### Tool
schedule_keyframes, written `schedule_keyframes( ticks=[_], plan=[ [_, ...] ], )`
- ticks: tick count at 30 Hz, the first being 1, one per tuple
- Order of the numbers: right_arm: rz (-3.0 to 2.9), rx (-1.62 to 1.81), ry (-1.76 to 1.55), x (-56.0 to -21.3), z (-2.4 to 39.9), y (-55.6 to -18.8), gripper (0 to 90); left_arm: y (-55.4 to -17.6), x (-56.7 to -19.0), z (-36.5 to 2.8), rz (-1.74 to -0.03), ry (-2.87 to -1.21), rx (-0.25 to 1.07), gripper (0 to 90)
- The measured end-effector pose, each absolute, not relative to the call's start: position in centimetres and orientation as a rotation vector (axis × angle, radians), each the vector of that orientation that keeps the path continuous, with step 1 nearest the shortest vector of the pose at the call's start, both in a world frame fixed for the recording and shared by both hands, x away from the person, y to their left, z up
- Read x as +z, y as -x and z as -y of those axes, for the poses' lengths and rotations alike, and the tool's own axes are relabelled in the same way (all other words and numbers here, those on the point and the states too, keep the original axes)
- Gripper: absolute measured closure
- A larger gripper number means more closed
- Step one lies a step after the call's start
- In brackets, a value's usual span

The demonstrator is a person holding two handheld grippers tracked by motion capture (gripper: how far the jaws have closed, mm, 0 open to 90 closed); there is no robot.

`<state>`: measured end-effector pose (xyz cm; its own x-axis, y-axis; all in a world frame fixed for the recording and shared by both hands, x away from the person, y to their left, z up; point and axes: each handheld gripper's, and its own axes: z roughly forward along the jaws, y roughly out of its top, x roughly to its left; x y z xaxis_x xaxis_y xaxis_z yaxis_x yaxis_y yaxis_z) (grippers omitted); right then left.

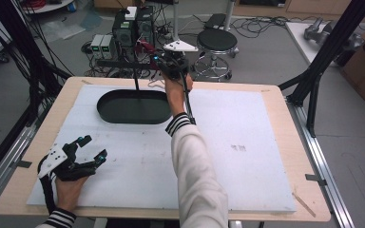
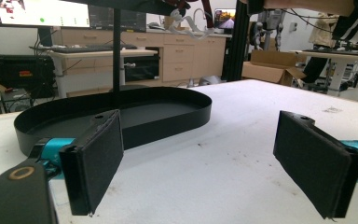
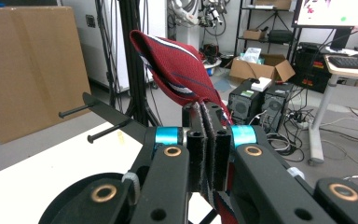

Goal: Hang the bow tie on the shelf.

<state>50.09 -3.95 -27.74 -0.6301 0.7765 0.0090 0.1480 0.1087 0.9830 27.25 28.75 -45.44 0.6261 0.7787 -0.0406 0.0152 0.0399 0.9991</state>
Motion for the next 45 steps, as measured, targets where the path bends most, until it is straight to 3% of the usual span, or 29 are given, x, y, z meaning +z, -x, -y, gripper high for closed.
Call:
schedule_keyframes(
  ticks=[24, 45],
  plan=[
    [-1.820, 1.516, -0.977, -29.0, 6.7, -51.8, 88.6, -27.3, -45.4, -28.7, -0.724, -1.424, 0.661, 16.2],
    [-1.875, 1.440, -1.039, -30.2, 9.5, -51.0, 88.6, -27.3, -45.4, -28.7, -0.717, -1.428, 0.669, 16.2]
  ],
)
